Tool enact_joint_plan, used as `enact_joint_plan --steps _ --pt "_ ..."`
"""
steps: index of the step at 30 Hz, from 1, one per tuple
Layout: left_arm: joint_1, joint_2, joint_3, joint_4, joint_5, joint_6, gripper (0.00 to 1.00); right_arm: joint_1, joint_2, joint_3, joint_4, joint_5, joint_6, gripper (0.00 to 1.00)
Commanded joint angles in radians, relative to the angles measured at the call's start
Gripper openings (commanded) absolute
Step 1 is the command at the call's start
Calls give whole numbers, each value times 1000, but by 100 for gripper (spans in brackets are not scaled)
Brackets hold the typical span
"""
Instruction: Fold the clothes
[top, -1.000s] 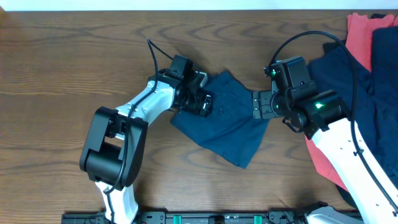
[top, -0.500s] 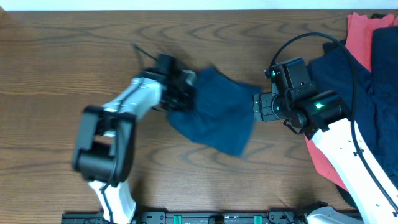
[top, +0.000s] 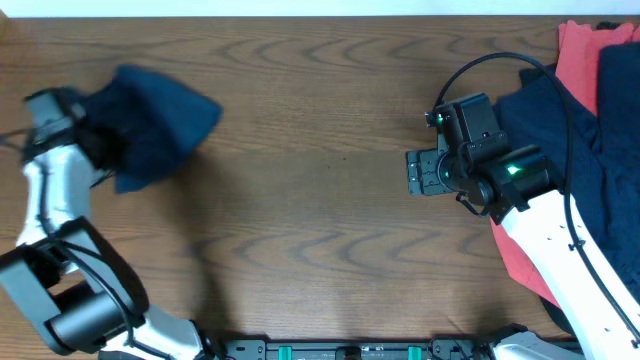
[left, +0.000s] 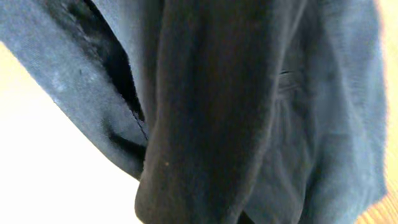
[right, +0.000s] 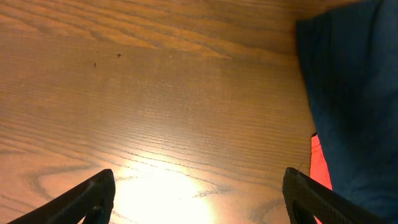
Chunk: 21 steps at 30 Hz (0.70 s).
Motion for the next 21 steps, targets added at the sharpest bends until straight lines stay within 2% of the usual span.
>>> enact_joint_plan --steps 1,2,4,5,6,14,18,20,21 --pt "47 34 2 -18 -10 -49 7 -6 -5 10 -2 14 -6 84" --pt "58 42 1 -23 -1 -49 15 -6 -5 10 -2 14 -6 84" --pt "70 47 0 -35 14 -50 62 -6 -5 10 -2 14 -6 84" --pt "72 46 0 -36 24 -62 88 -6 -5 10 -2 14 -6 84" --pt "73 41 0 -36 30 -83 98 -6 -5 10 -3 14 -6 84" --pt "48 -109 0 -63 23 -103 98 -36 -5 10 13 14 18 86" --pt "-43 -231 0 -71 22 -14 98 -120 -4 10 77 3 114 92" --pt "-121 -280 0 -87 22 49 98 -167 -4 10 115 -30 117 99" --pt "-163 -298 0 -99 22 76 98 -188 -4 10 131 -46 108 99"
